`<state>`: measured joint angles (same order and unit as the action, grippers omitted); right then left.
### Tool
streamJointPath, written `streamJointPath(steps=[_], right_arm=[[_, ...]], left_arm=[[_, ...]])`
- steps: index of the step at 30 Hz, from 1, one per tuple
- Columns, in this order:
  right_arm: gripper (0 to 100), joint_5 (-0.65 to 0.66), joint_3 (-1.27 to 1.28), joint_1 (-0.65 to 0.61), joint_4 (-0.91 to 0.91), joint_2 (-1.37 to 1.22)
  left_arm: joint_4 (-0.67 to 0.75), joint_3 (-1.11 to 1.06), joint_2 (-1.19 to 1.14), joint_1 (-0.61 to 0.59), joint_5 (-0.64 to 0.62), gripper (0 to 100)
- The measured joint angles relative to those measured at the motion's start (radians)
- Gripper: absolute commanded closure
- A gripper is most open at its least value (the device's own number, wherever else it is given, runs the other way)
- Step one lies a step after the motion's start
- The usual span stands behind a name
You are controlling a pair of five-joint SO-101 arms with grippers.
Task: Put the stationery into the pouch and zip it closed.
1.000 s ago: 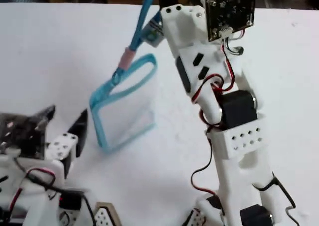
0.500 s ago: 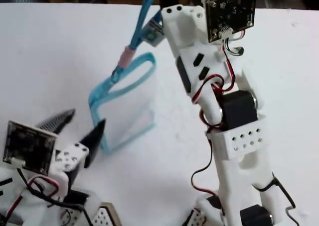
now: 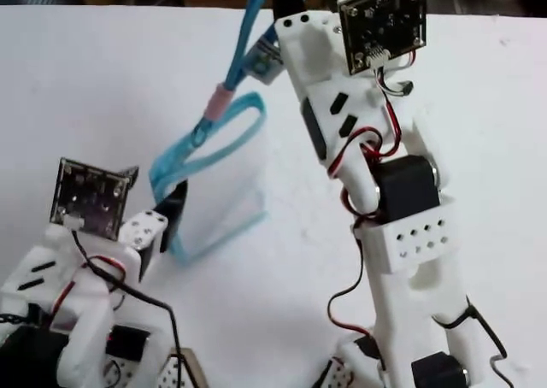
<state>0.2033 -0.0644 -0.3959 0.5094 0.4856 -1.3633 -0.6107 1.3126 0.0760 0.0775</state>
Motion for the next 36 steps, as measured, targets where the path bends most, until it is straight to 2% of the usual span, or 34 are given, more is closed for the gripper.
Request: streamJointPath(steps=[4, 9, 12, 18, 27, 32, 36], right_arm=[[98.3, 0.000, 0.000, 0.000, 0.000, 0.000], [98.3, 0.000, 0.000, -0.005, 0.000, 0.000], [98.3, 0.000, 0.000, -0.012, 0.000, 0.000], [98.3, 0.000, 0.000, -0.009, 0.000, 0.000], [98.3, 0.000, 0.000, -0.011, 0.000, 0.000], [98.3, 0.000, 0.000, 0.011, -0.120, -0.072], [98.3, 0.000, 0.000, 0.057, -0.186, -0.167]], left_arm=[[0.005, -0.012, -0.002, 0.046, 0.012, 83], [0.029, -0.066, 0.002, 0.181, 0.097, 88], [0.075, -0.137, 0.003, 0.250, 0.101, 91], [0.114, -0.147, -0.011, 0.272, 0.092, 97], [-0.040, 0.014, -0.014, 0.285, 0.081, 98], [-0.124, 0.114, -0.012, 0.451, 0.011, 98], [-0.221, 0.224, -0.012, 0.476, -0.012, 98]])
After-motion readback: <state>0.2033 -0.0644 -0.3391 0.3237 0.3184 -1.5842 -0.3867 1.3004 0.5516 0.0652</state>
